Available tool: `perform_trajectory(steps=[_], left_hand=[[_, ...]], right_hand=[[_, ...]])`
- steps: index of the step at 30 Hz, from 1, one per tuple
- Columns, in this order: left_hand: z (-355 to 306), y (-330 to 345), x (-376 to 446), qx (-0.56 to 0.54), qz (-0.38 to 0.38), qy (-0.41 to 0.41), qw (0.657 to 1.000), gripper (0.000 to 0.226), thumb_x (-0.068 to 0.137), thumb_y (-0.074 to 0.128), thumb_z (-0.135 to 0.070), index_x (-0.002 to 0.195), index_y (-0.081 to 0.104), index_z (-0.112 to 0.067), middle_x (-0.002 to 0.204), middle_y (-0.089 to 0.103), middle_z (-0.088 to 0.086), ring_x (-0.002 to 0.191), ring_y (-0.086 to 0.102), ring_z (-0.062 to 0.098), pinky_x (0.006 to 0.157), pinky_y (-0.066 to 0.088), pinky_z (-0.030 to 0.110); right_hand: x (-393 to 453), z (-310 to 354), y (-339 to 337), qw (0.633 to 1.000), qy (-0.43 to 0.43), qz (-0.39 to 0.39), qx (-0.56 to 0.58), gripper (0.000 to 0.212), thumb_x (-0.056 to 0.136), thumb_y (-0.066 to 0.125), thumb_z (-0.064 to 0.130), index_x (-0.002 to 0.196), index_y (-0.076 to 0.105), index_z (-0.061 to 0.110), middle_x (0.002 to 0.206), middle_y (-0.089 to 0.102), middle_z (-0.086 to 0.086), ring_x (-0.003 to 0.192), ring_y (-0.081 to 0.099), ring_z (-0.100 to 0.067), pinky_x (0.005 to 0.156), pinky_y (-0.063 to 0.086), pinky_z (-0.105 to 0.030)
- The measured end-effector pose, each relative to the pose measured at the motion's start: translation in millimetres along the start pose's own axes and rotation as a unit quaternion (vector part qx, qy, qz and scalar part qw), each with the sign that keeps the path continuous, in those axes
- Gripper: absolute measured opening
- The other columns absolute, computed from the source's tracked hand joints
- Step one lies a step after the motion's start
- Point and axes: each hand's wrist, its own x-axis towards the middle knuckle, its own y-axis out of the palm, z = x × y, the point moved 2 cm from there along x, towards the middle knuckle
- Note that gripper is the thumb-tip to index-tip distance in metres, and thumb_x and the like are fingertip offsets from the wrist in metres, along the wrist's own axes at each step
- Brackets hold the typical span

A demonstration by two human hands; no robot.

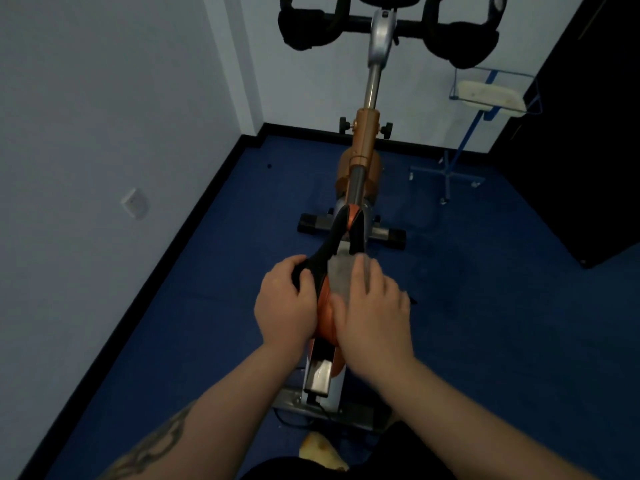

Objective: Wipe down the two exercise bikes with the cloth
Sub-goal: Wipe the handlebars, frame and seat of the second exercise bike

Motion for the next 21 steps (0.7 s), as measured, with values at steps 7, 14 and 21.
perform_trajectory(steps=[7, 14, 21], left_hand=[[-1.6, 0.1, 0.2, 0.007, 0.008, 0.002, 1.000, 0.027, 0.095, 0.050, -0.024, 0.119, 0.062, -0.022, 0.112, 0.064, -0.007, 0.103, 0.058, 0.012, 0.085, 0.050, 0.040], [-0.2, 0.2, 0.7, 0.009, 0.008, 0.007, 1.000, 0.025, 0.096, 0.050, -0.023, 0.118, 0.062, -0.023, 0.111, 0.063, -0.009, 0.104, 0.056, 0.010, 0.081, 0.044, 0.030], [0.1, 1.1, 1.4, 0.012, 0.004, 0.004, 1.000, 0.026, 0.095, 0.050, -0.024, 0.119, 0.062, -0.023, 0.111, 0.064, -0.009, 0.104, 0.057, 0.011, 0.083, 0.048, 0.034]], right_hand=[[52.2, -8.9, -4.3, 0.990, 0.055, 0.062, 0.112, 0.072, 0.101, 0.027, 0.051, 0.155, -0.002, 0.014, 0.157, 0.023, -0.013, 0.133, 0.038, -0.033, 0.106, 0.036, -0.050], [-5.8, -6.6, 4.4, 0.998, -0.053, -0.023, -0.020, 0.075, 0.094, 0.013, 0.054, 0.154, 0.017, 0.009, 0.158, 0.023, -0.017, 0.142, 0.028, -0.033, 0.113, 0.031, -0.050], [18.1, 3.6, -1.1, 0.999, 0.020, 0.005, 0.030, 0.069, 0.101, 0.025, 0.049, 0.155, -0.002, 0.014, 0.161, 0.008, -0.011, 0.144, 0.019, -0.029, 0.114, 0.026, -0.047]])
